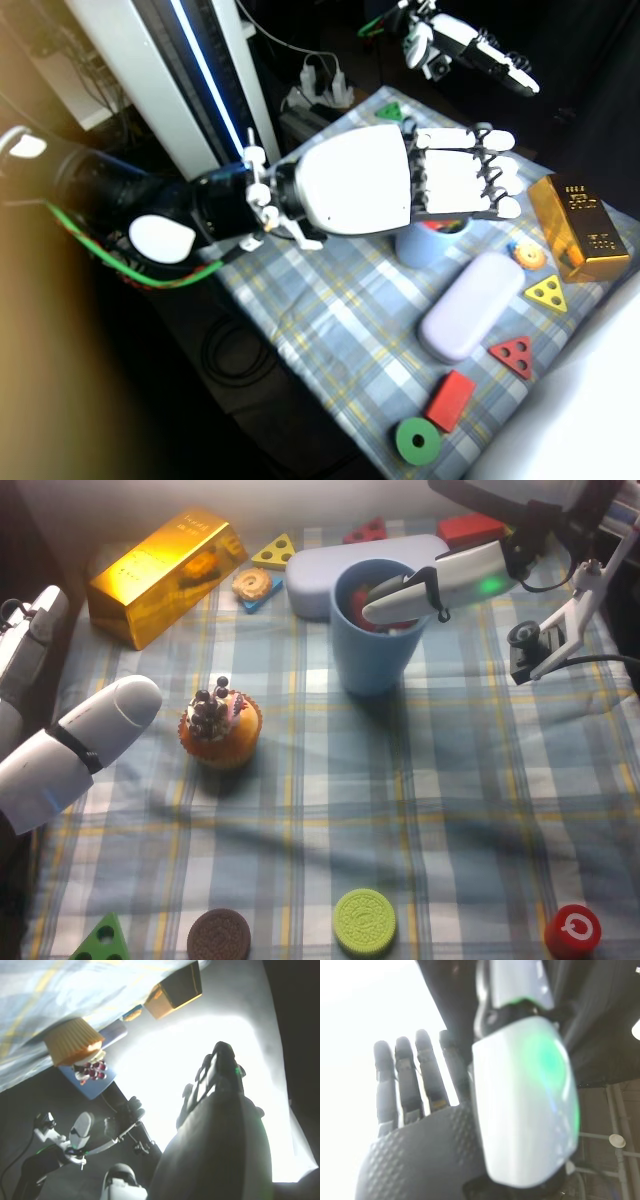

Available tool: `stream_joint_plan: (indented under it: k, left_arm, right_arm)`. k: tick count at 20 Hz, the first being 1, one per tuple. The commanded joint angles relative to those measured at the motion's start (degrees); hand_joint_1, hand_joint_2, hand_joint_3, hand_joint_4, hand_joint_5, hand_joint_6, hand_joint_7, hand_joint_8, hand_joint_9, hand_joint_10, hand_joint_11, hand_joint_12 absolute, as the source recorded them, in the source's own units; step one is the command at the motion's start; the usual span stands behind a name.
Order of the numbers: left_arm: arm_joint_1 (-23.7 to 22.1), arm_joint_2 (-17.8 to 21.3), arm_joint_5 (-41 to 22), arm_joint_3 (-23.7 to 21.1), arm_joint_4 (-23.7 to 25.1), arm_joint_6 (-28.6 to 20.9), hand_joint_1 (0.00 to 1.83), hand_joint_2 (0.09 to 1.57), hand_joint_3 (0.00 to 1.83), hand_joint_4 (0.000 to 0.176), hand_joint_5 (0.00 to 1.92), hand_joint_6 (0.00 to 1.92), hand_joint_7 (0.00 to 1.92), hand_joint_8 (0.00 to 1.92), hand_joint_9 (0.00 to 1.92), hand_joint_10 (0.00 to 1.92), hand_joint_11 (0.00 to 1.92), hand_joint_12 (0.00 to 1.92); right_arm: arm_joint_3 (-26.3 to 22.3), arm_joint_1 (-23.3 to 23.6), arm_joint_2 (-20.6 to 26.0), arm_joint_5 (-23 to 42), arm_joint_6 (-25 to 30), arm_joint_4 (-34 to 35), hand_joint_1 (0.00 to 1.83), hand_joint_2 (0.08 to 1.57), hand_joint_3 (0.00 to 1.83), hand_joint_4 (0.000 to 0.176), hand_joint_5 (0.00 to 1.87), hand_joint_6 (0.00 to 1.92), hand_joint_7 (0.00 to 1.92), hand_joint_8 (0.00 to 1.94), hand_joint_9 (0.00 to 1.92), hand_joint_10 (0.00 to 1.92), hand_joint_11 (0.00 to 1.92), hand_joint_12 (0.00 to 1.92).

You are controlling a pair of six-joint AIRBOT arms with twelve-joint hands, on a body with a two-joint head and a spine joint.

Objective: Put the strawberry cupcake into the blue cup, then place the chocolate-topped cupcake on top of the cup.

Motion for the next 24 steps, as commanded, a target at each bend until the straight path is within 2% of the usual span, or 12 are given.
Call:
stream_joint_plan:
  k: [1, 11, 15, 16, 17, 18, 19, 20, 21, 22, 23, 24]
  left_arm:
    - [-0.38, -0.05, -6.51, 0.01, 2.36, -0.44, 0.0, 0.76, 0.0, 0.083, 0.05, 0.0, 0.0, 0.0, 0.0, 0.0, 0.0, 0.0]
    - [-0.38, -0.02, -6.38, -0.02, 2.29, -0.44, 0.0, 0.76, 0.0, 0.085, 0.05, 0.0, 0.0, 0.0, 0.0, 0.0, 0.0, 0.0]
    - [-0.47, 0.09, -6.0, 0.19, 2.31, -0.43, 0.0, 0.76, 0.0, 0.077, 0.04, 0.0, 0.0, 0.0, 0.0, 0.0, 0.0, 0.0]
    - [-0.47, 0.19, -6.0, 0.17, 2.31, -0.43, 0.0, 0.76, 0.0, 0.079, 0.03, 0.0, 0.0, 0.0, 0.0, 0.0, 0.0, 0.0]
    - [-0.47, 0.24, -5.99, 0.19, 2.3, -0.43, 0.0, 0.76, 0.0, 0.079, 0.03, 0.0, 0.0, 0.0, 0.0, 0.0, 0.0, 0.0]
    - [-0.47, 0.33, -5.87, 0.21, 2.3, -0.43, 0.03, 0.77, 0.0, 0.064, 0.0, 0.0, 0.0, 0.0, 0.0, 0.0, 0.0, 0.0]
    - [-0.57, 0.42, -5.6, 0.25, 2.33, -0.43, 0.03, 0.77, 0.0, 0.064, 0.0, 0.0, 0.0, 0.0, 0.0, 0.0, 0.0, 0.0]
    - [-0.72, 0.53, -5.31, 0.27, 2.71, -0.43, 0.13, 0.75, 0.0, 0.085, 0.0, 0.0, 0.0, 0.0, 0.0, 0.0, 0.0, 0.0]
    - [-0.94, 0.63, -4.98, 0.28, 3.29, -0.43, 0.14, 0.75, 0.0, 0.089, 0.0, 0.0, 0.0, 0.0, 0.0, 0.0, 0.0, 0.0]
    - [-1.21, 0.81, -4.52, 0.31, 3.93, -0.43, 0.18, 0.76, 0.0, 0.061, 0.02, 0.01, 0.01, 0.01, 0.0, 0.0, 0.0, 0.0]
    - [-1.39, 0.96, -4.15, 0.36, 4.27, -0.43, 0.19, 0.77, 0.0, 0.05, 0.03, 0.01, 0.02, 0.01, 0.0, 0.0, 0.0, 0.0]
    - [-1.55, 1.07, -3.76, 0.48, 4.53, -0.43, 0.22, 0.76, 0.0, 0.057, 0.04, 0.01, 0.03, 0.01, 0.0, 0.0, 0.0, 0.0]
  right_arm:
    - [-0.1, 0.98, 0.31, 6.52, 0.31, 1.89, 0.85, 0.84, 0.0, 0.0, 0.25, 0.01, 0.36, 0.0, 0.31, 0.0, 0.25, 0.31]
    - [-0.04, 0.98, 0.49, 6.27, 0.31, 1.91, 0.85, 0.85, 0.0, 0.0, 0.28, 0.0, 0.37, 0.0, 0.33, 0.0, 0.28, 0.3]
    - [-2.86, 0.98, 3.09, 6.25, -3.61, 2.29, 0.74, 0.86, 0.0, 0.005, 0.13, 0.0, 0.19, 0.0, 0.17, 0.0, 0.13, 0.23]
    - [-4.55, 0.98, 4.5, 6.25, -6.28, 3.21, 0.4, 0.91, 0.01, 0.02, 0.01, 0.0, 0.02, 0.0, 0.02, 0.0, 0.01, 0.06]
    - [-5.6, 0.98, 5.42, 6.26, -7.45, 3.71, 0.4, 0.91, 0.01, 0.02, 0.01, 0.0, 0.02, 0.0, 0.02, 0.0, 0.01, 0.06]
    - [-7.12, 0.98, 6.77, 6.28, -9.12, 4.32, 0.03, 0.96, 0.02, 0.071, 0.0, 0.0, 0.0, 0.0, 0.0, 0.0, 0.0, 0.0]
    - [-8.13, 0.97, 7.76, 6.33, -9.45, 4.44, 0.03, 0.96, 0.02, 0.071, 0.0, 0.0, 0.0, 0.0, 0.0, 0.0, 0.0, 0.0]
    - [-8.99, 0.89, 8.87, 6.42, -9.45, 4.44, 0.0, 0.98, 0.02, 0.094, 0.0, 0.0, 0.0, 0.0, 0.0, 0.0, 0.0, 0.0]
    - [-9.95, 0.58, 10.34, 6.48, -9.48, 4.41, 0.0, 1.02, 0.01, 0.091, 0.0, 0.0, 0.0, 0.0, 0.0, 0.0, 0.0, 0.0]
    - [-11.11, 0.07, 12.11, 6.92, -9.77, 4.41, 0.0, 1.02, 0.01, 0.085, 0.0, 0.0, 0.0, 0.0, 0.0, 0.0, 0.0, 0.0]
    - [-11.89, -0.13, 13.31, 6.98, -10.24, 4.4, 0.0, 1.03, 0.01, 0.072, 0.0, 0.0, 0.0, 0.0, 0.0, 0.0, 0.0, 0.0]
    - [-12.79, -0.42, 14.27, 7.0, -10.98, 4.4, 0.0, 1.03, 0.01, 0.05, 0.0, 0.0, 0.0, 0.0, 0.0, 0.0, 0.0, 0.0]
